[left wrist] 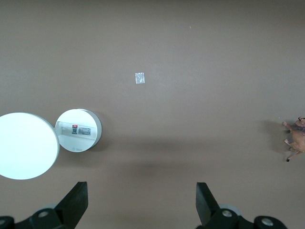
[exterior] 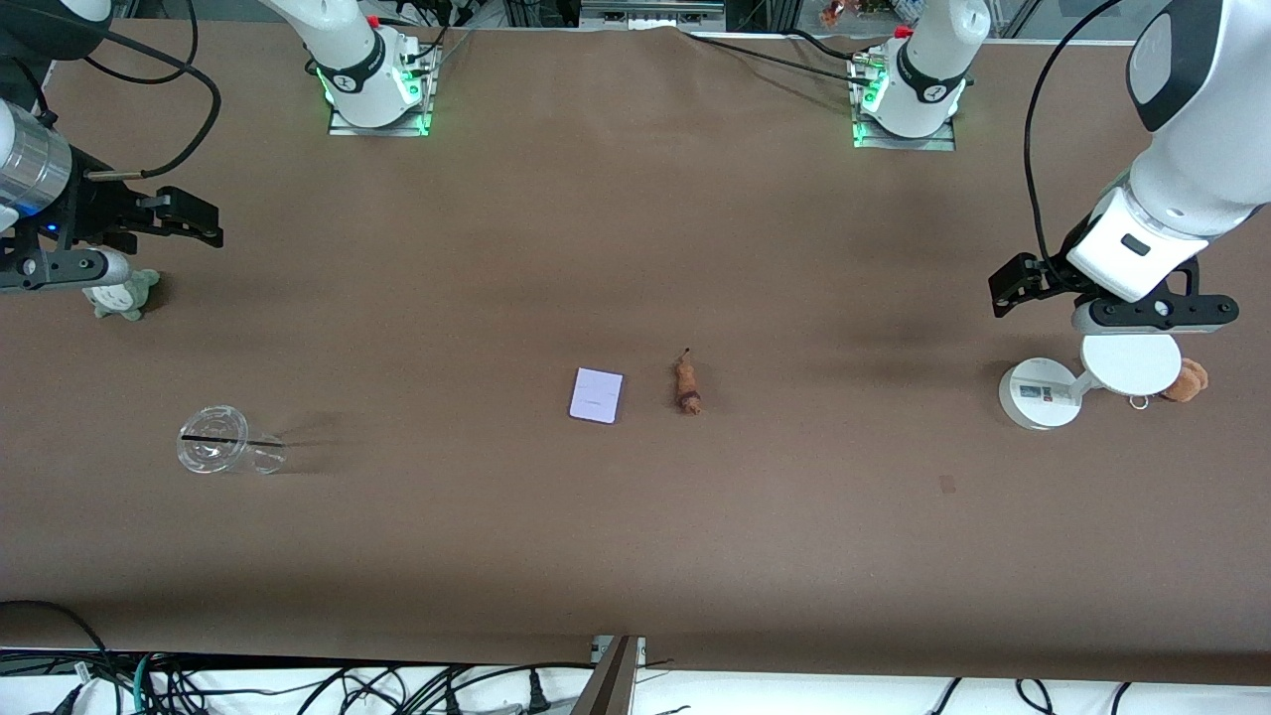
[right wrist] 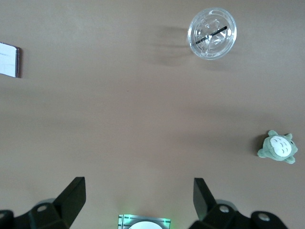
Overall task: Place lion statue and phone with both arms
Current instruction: 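Move the left gripper over the brown lion figurine at table centre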
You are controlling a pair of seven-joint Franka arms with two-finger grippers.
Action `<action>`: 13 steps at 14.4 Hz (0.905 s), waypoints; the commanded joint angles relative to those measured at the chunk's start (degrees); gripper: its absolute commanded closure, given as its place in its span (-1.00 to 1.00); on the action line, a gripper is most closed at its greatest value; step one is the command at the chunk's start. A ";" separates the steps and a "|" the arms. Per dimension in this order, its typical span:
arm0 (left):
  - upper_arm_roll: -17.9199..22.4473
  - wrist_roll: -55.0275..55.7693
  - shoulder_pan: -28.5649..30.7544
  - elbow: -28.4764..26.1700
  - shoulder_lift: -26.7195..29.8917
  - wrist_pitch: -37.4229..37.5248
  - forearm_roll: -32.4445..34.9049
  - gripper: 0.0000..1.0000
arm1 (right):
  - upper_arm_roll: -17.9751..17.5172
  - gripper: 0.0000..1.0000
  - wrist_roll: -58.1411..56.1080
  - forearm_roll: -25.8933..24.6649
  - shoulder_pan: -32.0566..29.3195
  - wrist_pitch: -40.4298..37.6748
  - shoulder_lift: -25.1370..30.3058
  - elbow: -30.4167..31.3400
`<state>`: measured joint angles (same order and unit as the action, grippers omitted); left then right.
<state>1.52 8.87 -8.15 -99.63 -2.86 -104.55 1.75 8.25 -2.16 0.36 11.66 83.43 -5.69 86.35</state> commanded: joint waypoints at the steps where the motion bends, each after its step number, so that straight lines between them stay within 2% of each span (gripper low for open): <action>1: -0.47 -0.51 0.50 -0.82 0.48 -0.92 -0.35 -1.00 | -0.17 -1.00 0.93 -0.71 0.30 -0.11 -0.64 -1.01; 13: -1.69 2.21 -0.73 -0.12 -2.68 -0.92 0.01 -1.00 | -0.17 -1.00 0.84 -0.89 0.30 0.06 -0.82 -1.09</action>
<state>0.11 10.10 -8.27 -99.77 -5.07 -104.94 1.75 8.25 -2.16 0.26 11.76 83.72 -6.28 86.24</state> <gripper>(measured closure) 0.000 0.000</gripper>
